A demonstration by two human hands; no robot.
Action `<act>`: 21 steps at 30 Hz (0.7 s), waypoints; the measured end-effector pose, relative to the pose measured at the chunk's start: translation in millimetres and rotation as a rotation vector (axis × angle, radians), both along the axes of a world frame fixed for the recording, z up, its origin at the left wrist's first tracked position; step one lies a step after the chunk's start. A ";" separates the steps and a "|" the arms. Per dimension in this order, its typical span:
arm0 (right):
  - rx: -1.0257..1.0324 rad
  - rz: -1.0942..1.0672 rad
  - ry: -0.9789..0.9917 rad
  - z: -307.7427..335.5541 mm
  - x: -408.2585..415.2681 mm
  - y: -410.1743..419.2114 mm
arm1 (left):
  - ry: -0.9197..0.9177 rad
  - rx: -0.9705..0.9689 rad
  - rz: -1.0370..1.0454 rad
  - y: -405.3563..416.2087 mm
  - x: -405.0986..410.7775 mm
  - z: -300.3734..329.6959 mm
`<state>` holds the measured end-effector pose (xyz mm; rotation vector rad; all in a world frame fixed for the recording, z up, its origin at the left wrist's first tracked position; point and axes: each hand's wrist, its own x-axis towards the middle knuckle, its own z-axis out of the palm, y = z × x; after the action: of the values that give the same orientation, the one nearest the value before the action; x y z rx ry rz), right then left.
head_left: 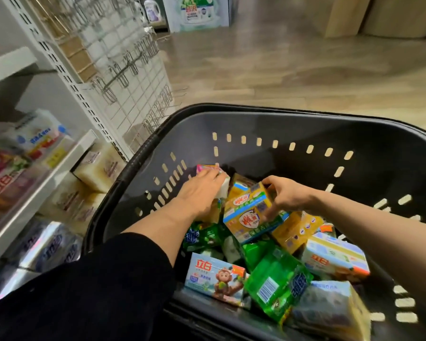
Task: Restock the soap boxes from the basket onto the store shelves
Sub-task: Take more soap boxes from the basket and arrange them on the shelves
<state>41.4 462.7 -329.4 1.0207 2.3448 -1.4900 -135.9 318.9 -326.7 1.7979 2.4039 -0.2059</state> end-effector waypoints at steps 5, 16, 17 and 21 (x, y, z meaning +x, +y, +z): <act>-0.037 0.004 0.040 -9.0 -1.7 -3.9 | 0.119 0.088 -0.028 1.8 -0.6 -17.2; -0.040 -0.044 0.100 7.0 1.8 8.0 | -0.185 0.252 -0.074 -9.5 -29.0 -29.0; -0.058 -0.046 0.119 13.2 3.5 11.1 | -0.205 0.273 -0.079 -10.1 -28.9 -29.1; -0.178 -0.138 0.152 25.8 8.6 24.4 | -0.184 0.287 -0.067 -8.5 -26.0 -28.1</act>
<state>50.0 487.1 -303.6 1.0764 2.2262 -1.8514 -161.9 310.4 -354.8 1.9161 2.3411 0.3012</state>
